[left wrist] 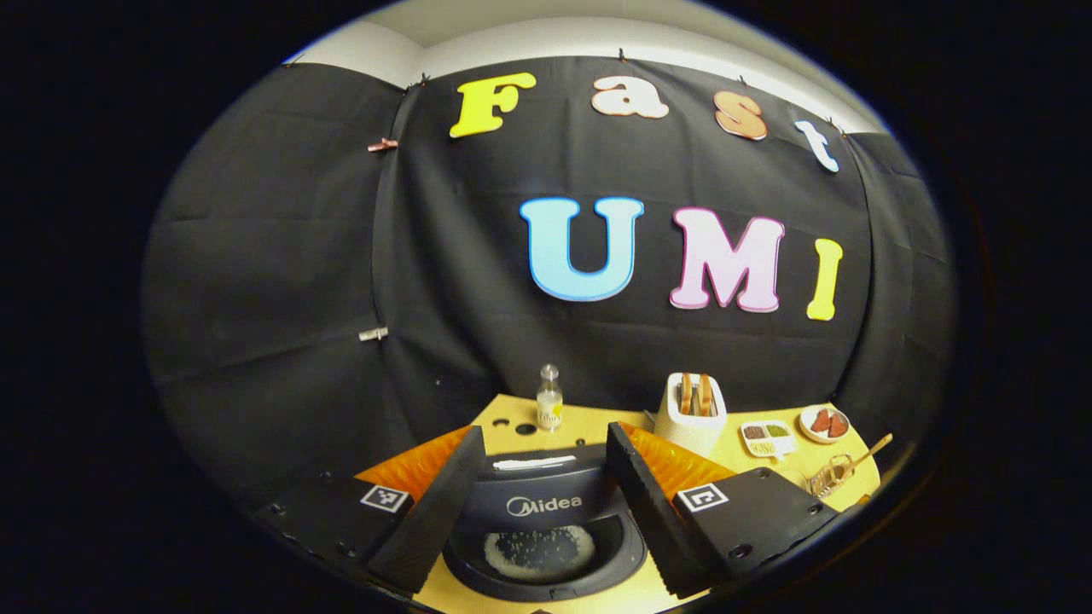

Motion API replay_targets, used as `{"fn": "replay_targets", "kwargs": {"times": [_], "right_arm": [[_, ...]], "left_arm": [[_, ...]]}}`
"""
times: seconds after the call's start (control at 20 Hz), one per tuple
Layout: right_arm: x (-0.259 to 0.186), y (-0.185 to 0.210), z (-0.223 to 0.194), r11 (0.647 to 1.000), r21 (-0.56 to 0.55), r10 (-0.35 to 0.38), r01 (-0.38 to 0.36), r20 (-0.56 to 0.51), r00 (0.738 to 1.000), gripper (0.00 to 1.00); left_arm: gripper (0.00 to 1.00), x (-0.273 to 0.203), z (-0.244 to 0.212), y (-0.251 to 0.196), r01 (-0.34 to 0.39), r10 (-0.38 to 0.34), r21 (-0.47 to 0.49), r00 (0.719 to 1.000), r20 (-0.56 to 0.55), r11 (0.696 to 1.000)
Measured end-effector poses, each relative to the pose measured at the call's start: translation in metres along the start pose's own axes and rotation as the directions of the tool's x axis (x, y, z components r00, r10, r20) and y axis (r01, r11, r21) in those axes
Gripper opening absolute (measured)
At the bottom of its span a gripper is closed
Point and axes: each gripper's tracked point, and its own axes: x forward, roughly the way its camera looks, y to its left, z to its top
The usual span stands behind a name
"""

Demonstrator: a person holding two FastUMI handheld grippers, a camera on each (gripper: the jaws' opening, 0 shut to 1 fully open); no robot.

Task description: Close the left gripper, press the button to open the rice cooker; take a wooden spoon from the chopstick holder with the right hand, scoop a spoonful of rice and pour it into the rice cooker, then put the wooden spoon back into the chopstick holder.

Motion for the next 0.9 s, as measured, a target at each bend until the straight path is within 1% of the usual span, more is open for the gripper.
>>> {"fn": "replay_targets", "kwargs": {"times": [0.15,0.3,0.45,0.55,0.6,0.7,0.8,0.9], "right_arm": [[-0.009,0.001,-0.013,1.000,-0.002,0.002,-0.002,-0.008,1.000,0.99],[-0.018,0.003,-0.031,1.000,0.009,0.009,-0.009,-0.046,0.999,0.99],[-0.029,-0.002,-0.041,1.000,-0.001,0.011,-0.011,-0.068,0.998,0.99],[-0.032,-0.001,-0.045,1.000,-0.020,0.011,-0.013,-0.079,0.997,0.98],[-0.033,-0.001,-0.046,1.000,-0.026,0.013,-0.015,-0.085,0.996,0.99],[-0.036,0.000,-0.046,1.000,-0.027,0.011,-0.014,-0.086,0.996,0.99],[-0.037,0.003,-0.049,1.000,-0.023,0.009,-0.011,-0.089,0.996,0.99],[-0.038,0.008,-0.054,1.000,-0.020,0.019,-0.021,-0.100,0.995,0.99]], "left_arm": [[0.99,-0.011,-0.043,-0.005,0.011,-0.011,-0.002,0.997,-0.073,1.000],[0.99,-0.016,-0.090,-0.008,0.015,-0.016,-0.014,0.989,-0.147,1.000],[0.98,-0.017,-0.127,-0.009,0.022,-0.018,0.024,0.982,-0.186,0.999],[0.98,-0.014,-0.153,-0.008,0.028,-0.020,0.031,0.972,-0.233,0.999],[0.98,-0.017,-0.150,-0.010,0.031,-0.020,0.048,0.977,-0.213,0.998],[0.98,-0.016,-0.148,-0.009,0.043,-0.024,0.085,0.977,-0.212,0.995],[0.98,-0.013,-0.157,-0.010,0.048,-0.037,0.049,0.975,-0.218,0.998],[0.99,-0.016,-0.160,-0.008,0.057,-0.042,0.068,0.978,-0.206,0.996]]}}
